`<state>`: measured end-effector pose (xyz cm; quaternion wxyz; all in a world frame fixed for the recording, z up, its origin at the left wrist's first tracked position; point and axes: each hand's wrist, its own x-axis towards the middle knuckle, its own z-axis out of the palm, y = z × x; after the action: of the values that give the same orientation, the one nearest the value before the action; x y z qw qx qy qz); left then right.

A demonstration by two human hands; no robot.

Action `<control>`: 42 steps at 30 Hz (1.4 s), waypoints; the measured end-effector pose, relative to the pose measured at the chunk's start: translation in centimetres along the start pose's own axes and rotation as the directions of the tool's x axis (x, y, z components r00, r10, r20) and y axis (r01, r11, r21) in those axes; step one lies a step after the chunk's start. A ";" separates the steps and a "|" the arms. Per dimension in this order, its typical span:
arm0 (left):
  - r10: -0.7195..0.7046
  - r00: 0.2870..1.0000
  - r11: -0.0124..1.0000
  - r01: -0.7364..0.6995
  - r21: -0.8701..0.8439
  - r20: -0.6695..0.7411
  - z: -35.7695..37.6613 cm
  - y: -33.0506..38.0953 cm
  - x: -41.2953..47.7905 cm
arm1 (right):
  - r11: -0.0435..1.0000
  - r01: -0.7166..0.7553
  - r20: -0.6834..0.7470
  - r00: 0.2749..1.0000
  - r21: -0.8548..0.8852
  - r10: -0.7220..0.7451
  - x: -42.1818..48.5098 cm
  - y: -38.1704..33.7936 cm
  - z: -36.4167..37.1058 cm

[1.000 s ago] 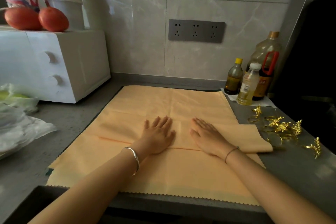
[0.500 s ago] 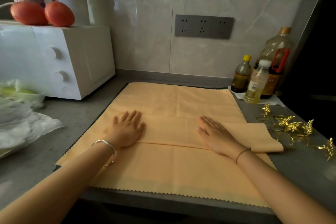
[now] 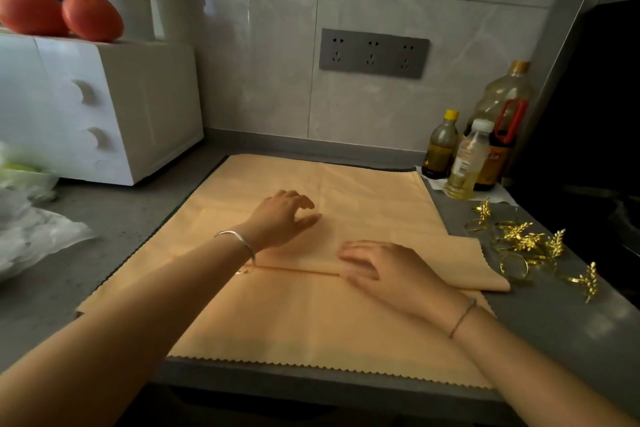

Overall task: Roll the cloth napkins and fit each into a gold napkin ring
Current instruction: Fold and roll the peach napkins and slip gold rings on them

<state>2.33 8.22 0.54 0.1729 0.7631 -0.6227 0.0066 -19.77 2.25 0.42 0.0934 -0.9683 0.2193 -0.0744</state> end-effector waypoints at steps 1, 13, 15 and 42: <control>0.003 0.999 0.999 -0.002 -0.036 0.038 0.0 0.4 0.6 | 1.000 0.016 -0.008 1.000 -0.015 -0.016 -0.4 -0.4 0.1; -0.088 0.946 0.991 0.115 -0.068 0.312 0.5 0.2 3.4 | 0.977 0.157 -0.149 0.973 -0.142 -0.178 0.6 -1.1 2.1; -0.054 0.952 0.995 0.077 -0.065 0.302 0.3 0.2 3.3 | 0.973 0.182 -0.185 0.961 -0.141 -0.207 0.8 -1.0 2.5; 0.011 0.997 0.999 -0.008 -0.046 0.074 1.2 3.4 -3.8 | 0.997 0.063 -0.200 0.978 0.036 -0.054 -2.0 8.3 0.3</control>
<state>-2.03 10.90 -0.56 0.1670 0.7556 -0.6324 -0.0353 -24.93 -4.15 -1.86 0.0891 -0.9599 0.1974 -0.1779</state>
